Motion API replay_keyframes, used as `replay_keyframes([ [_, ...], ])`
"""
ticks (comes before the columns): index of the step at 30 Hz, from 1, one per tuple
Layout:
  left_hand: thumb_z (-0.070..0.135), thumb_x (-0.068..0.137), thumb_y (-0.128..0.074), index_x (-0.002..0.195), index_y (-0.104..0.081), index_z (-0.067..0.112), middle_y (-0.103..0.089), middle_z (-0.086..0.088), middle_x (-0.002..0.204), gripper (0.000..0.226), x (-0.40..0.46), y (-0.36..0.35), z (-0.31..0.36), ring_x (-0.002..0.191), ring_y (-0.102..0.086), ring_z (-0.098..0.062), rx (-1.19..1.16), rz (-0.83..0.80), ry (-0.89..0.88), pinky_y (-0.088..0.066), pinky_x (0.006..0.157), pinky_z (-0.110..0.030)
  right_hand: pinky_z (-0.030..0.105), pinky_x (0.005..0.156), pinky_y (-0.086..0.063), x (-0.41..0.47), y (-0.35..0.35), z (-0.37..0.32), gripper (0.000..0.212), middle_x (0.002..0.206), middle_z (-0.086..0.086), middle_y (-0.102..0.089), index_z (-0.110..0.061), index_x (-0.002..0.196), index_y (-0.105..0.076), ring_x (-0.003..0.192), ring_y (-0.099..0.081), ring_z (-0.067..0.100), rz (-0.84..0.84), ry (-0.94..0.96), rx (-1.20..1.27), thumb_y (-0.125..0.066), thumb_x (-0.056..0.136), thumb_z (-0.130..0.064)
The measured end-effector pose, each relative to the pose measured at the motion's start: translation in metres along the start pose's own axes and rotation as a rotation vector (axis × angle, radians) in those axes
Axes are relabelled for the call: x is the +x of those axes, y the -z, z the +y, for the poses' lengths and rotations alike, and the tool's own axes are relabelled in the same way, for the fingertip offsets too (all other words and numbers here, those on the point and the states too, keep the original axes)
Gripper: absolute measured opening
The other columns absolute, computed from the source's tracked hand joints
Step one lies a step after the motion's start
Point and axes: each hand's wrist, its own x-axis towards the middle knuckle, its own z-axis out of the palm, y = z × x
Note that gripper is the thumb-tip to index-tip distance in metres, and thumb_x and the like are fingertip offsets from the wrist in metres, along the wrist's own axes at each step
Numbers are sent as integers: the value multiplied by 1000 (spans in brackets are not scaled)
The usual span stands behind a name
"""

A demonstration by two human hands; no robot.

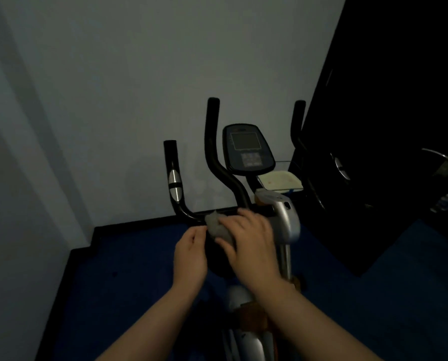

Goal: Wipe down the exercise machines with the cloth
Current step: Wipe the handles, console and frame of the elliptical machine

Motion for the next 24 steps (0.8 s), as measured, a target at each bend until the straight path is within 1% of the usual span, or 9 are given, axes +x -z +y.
replay_keyframes([
  [2, 14, 101, -43, 97, -71, 16, -71, 4, 92, 29, -7, 5, 0, 81, -65, -2, -75, -18, 20, -45, 65, -7, 40, 111, -29, -19, -11, 6, 48, 127, -2, -62, -20, 124, -61, 127, -50, 17, -50, 46, 40, -76, 79, -22],
  [5, 10, 101, -42, 101, -71, 14, -72, 4, 96, 30, -12, 11, -2, 84, -66, 1, -125, -33, 29, -46, 68, -7, 36, 117, -17, -30, 2, 21, 50, 121, -6, -65, -22, 121, -63, 122, -52, 8, -63, 200, 25, -79, 74, -15],
  [8, 8, 100, -42, 100, -70, 18, -71, 7, 96, 30, -17, 11, -4, 85, -65, 4, -140, -40, -2, -47, 71, -9, 34, 118, -16, -3, 18, 20, 52, 117, -5, -66, -21, 126, -60, 113, -52, 5, 9, 149, 118, -73, 77, -7],
  [12, 12, 102, -40, 110, -68, 18, -71, 8, 104, 29, -23, 11, -9, 95, -65, 1, -137, -63, -23, -47, 77, -10, 32, 119, -2, 1, -1, 6, 46, 138, -3, -55, -24, 139, -49, 131, -44, 10, -100, 120, 59, -53, 93, -24],
  [15, 14, 102, -39, 116, -64, 22, -69, 9, 112, 29, -25, 15, -13, 104, -63, 1, -135, -139, -46, -45, 82, -9, 36, 119, -7, -32, -9, 10, 47, 142, -3, -51, -23, 141, -46, 135, -40, 9, -115, 150, 51, -36, 96, -33],
  [18, 21, 101, -37, 121, -58, 27, -66, 14, 119, 30, -30, 16, -18, 112, -58, 3, -112, -171, -71, -41, 88, -7, 36, 113, -30, -29, 0, 18, 42, 129, -6, -61, -23, 134, -53, 120, -55, 11, -99, 195, 93, -42, 94, -31],
  [20, 24, 101, -35, 122, -58, 27, -66, 17, 117, 32, -32, 13, -20, 112, -58, 3, -131, -142, -95, -41, 89, -7, 35, 105, -42, -12, 0, 16, 39, 130, -6, -60, -23, 134, -54, 118, -55, 12, -88, 115, 180, -49, 95, -28],
  [22, 33, 97, -33, 120, -59, 30, -66, 20, 115, 35, -34, 9, -19, 111, -58, 6, -137, -107, -118, -40, 88, -6, 32, 106, -40, -8, -6, 2, 43, 139, -4, -54, -25, 139, -50, 126, -50, 13, -76, 59, 221, -50, 96, -27],
  [24, 40, 93, -30, 120, -58, 32, -66, 24, 113, 39, -37, 7, -19, 111, -56, 9, -139, -107, -132, -38, 88, -3, 20, 110, -29, -26, -15, -12, 46, 147, -10, -42, -34, 143, -39, 135, -37, 5, -94, 14, 286, -46, 98, -25],
])
